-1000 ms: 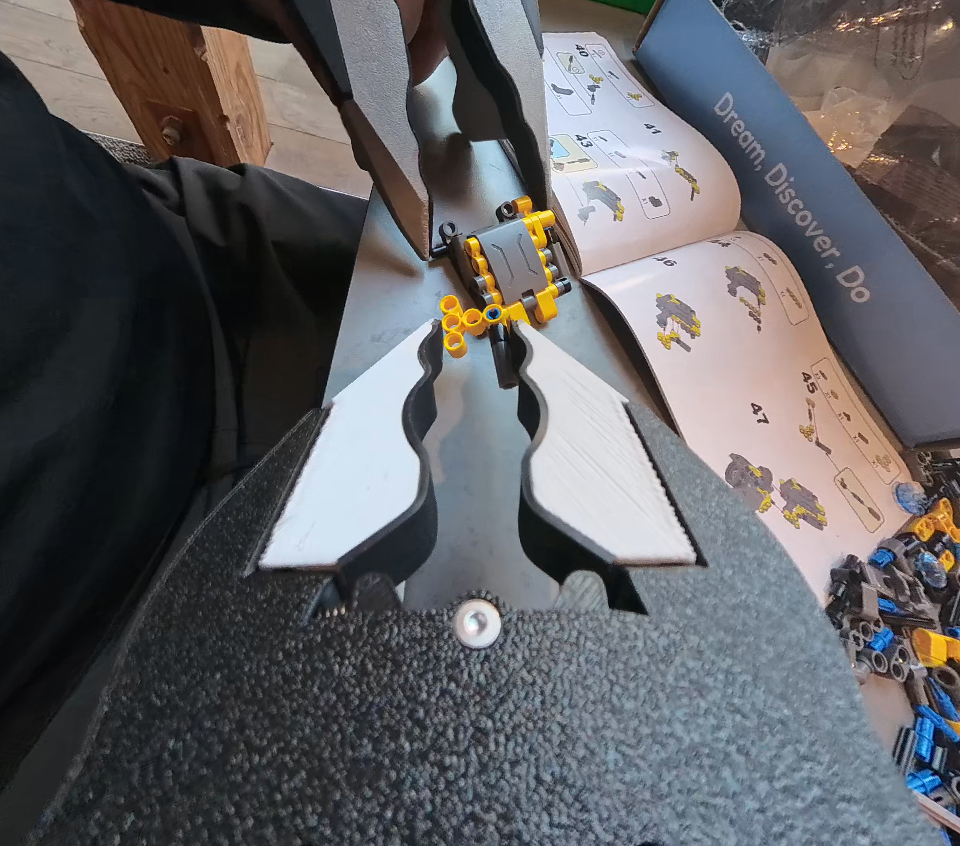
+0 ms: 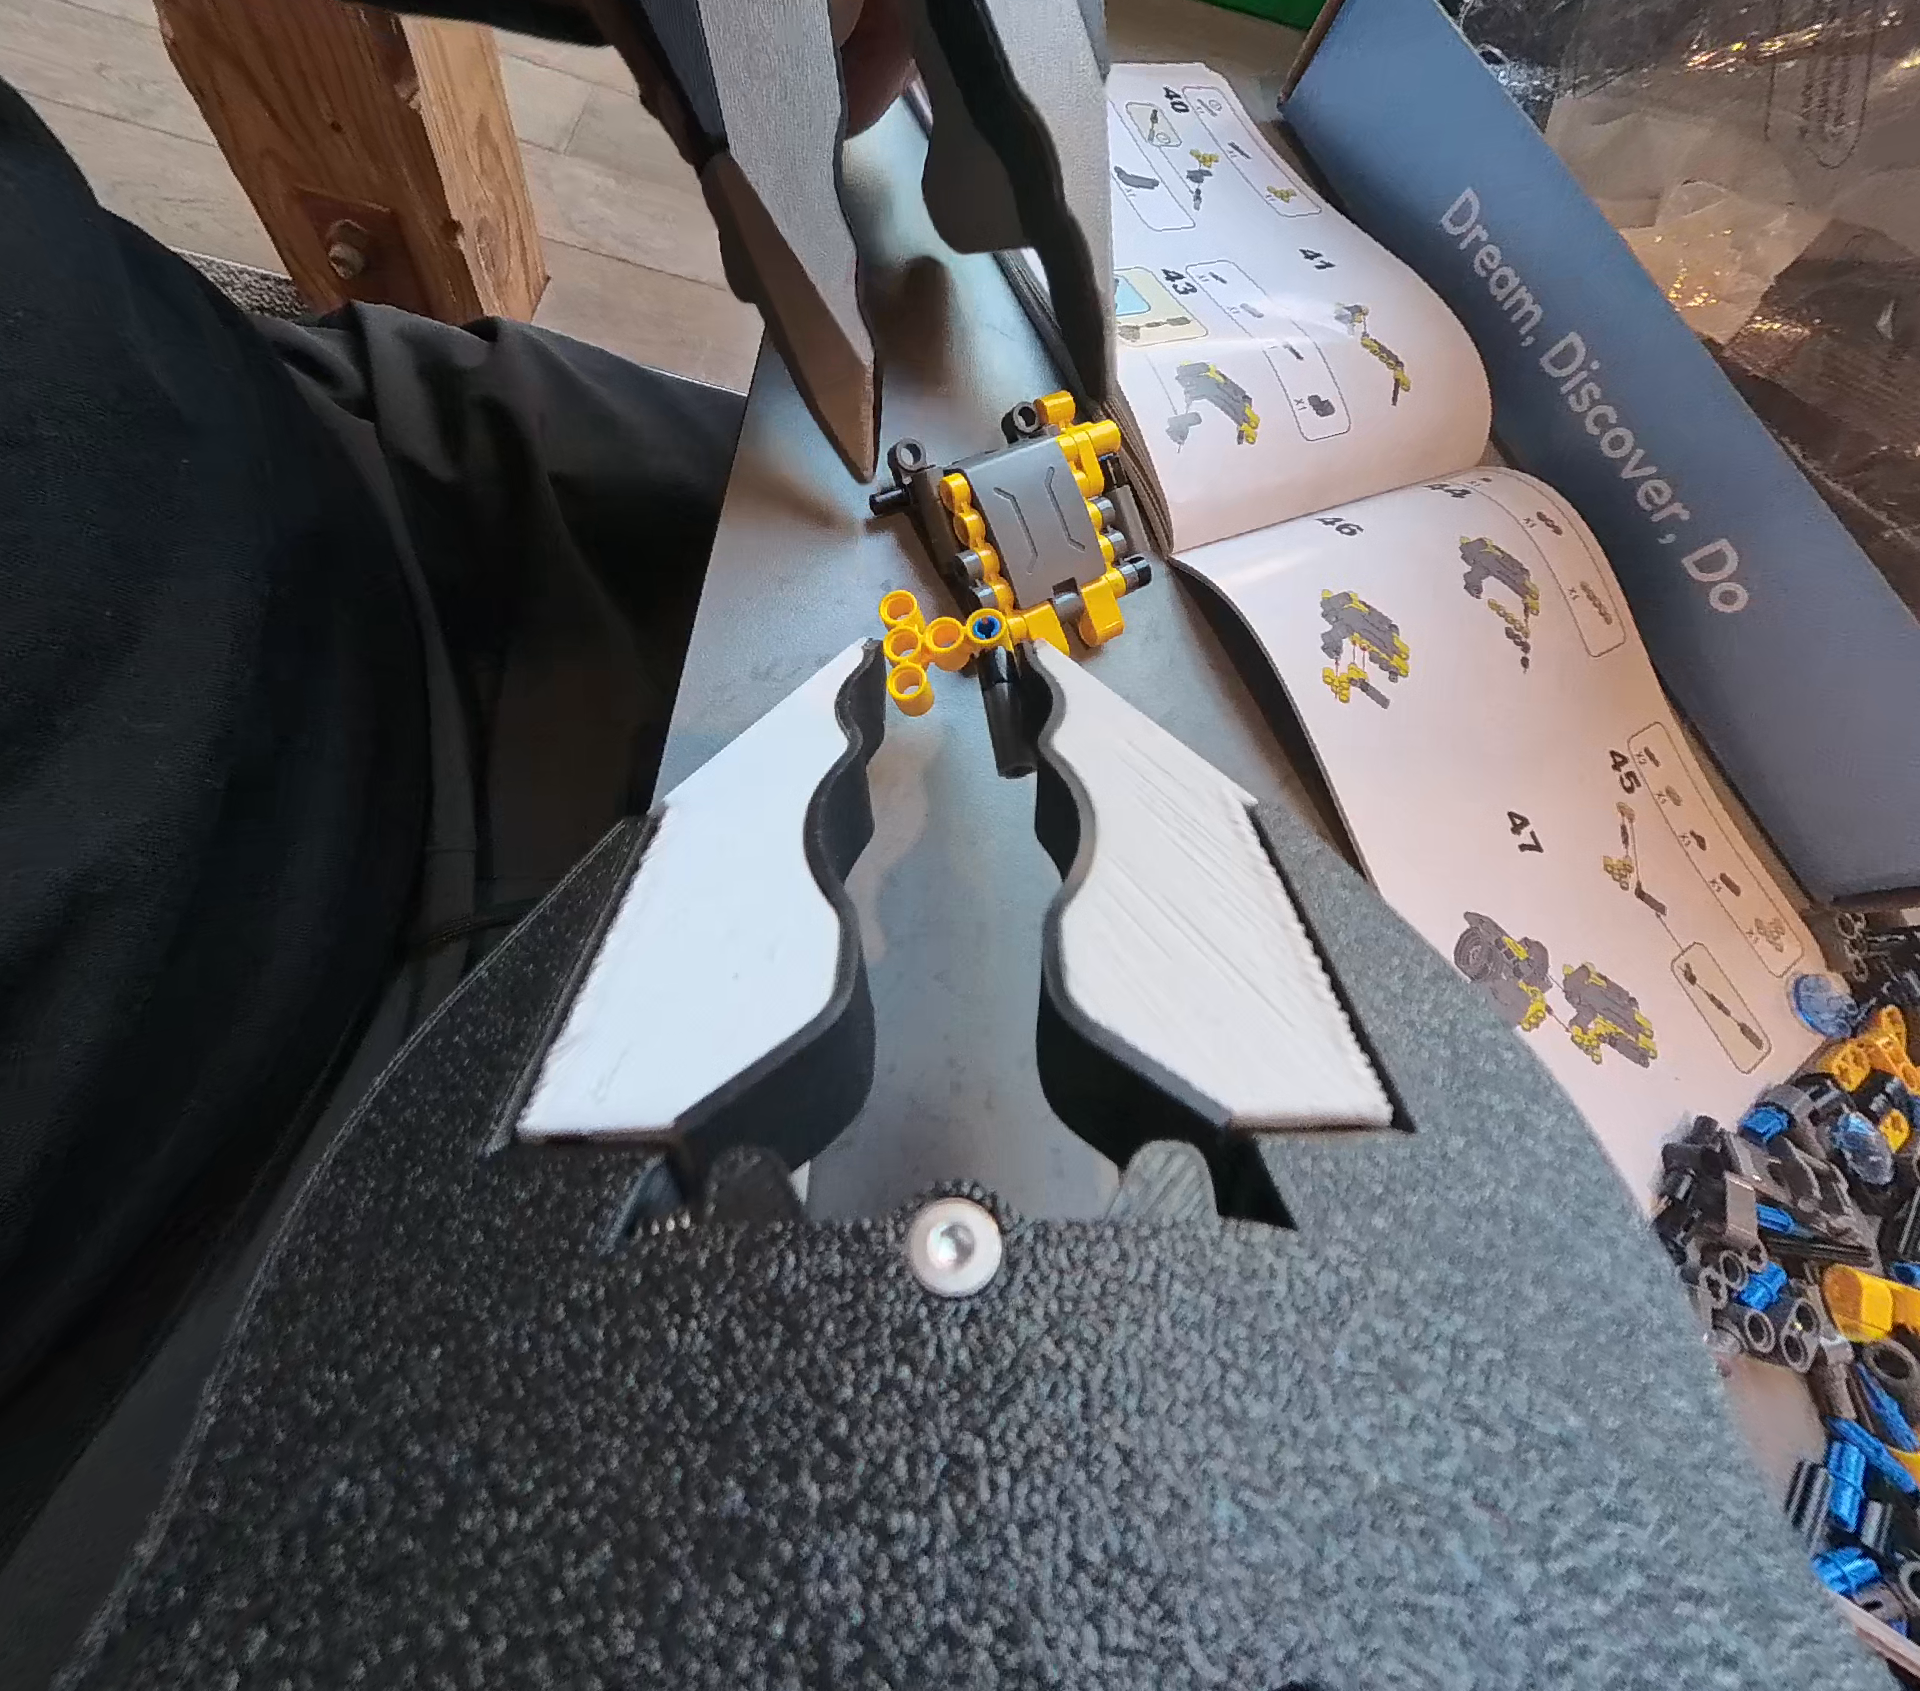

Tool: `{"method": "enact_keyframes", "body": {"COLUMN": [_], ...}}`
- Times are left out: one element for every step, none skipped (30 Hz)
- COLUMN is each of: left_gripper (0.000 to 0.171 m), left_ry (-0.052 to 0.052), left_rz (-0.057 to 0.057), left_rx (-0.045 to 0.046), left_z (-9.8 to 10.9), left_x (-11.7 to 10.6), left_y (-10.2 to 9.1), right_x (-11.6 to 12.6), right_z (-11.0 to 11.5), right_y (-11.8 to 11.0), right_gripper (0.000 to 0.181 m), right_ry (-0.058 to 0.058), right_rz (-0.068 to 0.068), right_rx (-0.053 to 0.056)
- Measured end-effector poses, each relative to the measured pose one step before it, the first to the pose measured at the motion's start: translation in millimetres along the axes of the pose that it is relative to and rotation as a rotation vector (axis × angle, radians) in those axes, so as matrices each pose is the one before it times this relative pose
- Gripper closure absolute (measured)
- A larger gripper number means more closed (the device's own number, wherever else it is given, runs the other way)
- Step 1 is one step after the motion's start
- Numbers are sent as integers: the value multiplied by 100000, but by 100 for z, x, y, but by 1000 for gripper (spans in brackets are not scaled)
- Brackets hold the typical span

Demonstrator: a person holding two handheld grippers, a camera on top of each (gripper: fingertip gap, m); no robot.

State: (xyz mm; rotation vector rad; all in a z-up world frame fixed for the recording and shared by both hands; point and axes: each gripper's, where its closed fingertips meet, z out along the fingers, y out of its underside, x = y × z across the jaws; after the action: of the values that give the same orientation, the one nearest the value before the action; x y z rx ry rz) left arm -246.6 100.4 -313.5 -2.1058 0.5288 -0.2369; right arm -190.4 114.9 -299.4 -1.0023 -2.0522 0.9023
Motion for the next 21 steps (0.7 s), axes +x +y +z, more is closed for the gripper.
{"method": "enact_keyframes", "body": {"left_gripper": [110, 111, 113, 116, 118, 118, 118, 117, 115, 114, 114, 114, 114, 113, 113, 113, 113, 113, 113, 112, 112], "left_ry": [82, -113, -62, 572, 955, 984, 73, -164, 214, 295, -8, -143, -166, -139, -224, -208, -179, 17, 140, 149, -280], "left_rz": [488, 667, 849, 561, -273, -969, -1451, -1487, -1117, -670, -203, 130, 142, 113, -27, -156, -375, -527, -464, -208, -3], "left_rx": [750, 857, 1300, 2035, 1911, 936, -86, -484, -286, -118, -139, -314, -530, -399, -254, -229, -257, -231, -84, -18, -203], "left_z": [-159, -189, -218, -235, -203, -140, -53, 12, 61, 57, 52, 60, 44, 49, 34, 45, 38, 60, 65, 77, 86], "left_x": [-34, -70, -58, 29, 58, 23, -129, -160, -58, 16, 7, 0, 5, 2, -13, -24, -26, 3, 38, 71, 14], "left_y": [-131, -148, -198, -285, -272, -132, 12, 92, 63, 25, 18, 43, 62, 45, 17, 30, 25, 21, -9, -33, -31], "right_x": [1, 1, 6, 10, 0, 3, 3, -10, -4, 1, 6, -11, -14, -4, -6, -15, -5, -8, -1, -11, -8], "right_z": [-5, 2, -14, -12, 4, -7, -5, 1, -4, -6, 1, 1, 0, -3, -6, 8, 3, 2, -6, 10, -7], "right_y": [-2, -5, -5, -9, -9, -6, 8, -3, -11, 0, -2, -1, 7, -6, 1, 6, -5, 5, 1, 1, 3], "right_gripper": [157, 157, 157, 157, 157, 157, 157, 157, 157, 157, 157, 157, 157, 157, 157, 157, 157, 157, 157, 157, 157], "right_ry": [25, 8, 18, 37, 18, -24, -64, -54, -44, 27, 33, -28, -12, 18, 4, -15, 26, 54, 36, 24, 9], "right_rz": [-29, 7, 34, 26, 35, 68, 68, 40, 3, -27, -26, -12, -46, -91, -94, -87, -109, -120, -99, -73, -54], "right_rx": [40, 35, 36, 65, 63, 20, 10, 18, 18, 26, 17, -24, -1, 36, -13, -49, -32, -17, -15, -20, -30]}}
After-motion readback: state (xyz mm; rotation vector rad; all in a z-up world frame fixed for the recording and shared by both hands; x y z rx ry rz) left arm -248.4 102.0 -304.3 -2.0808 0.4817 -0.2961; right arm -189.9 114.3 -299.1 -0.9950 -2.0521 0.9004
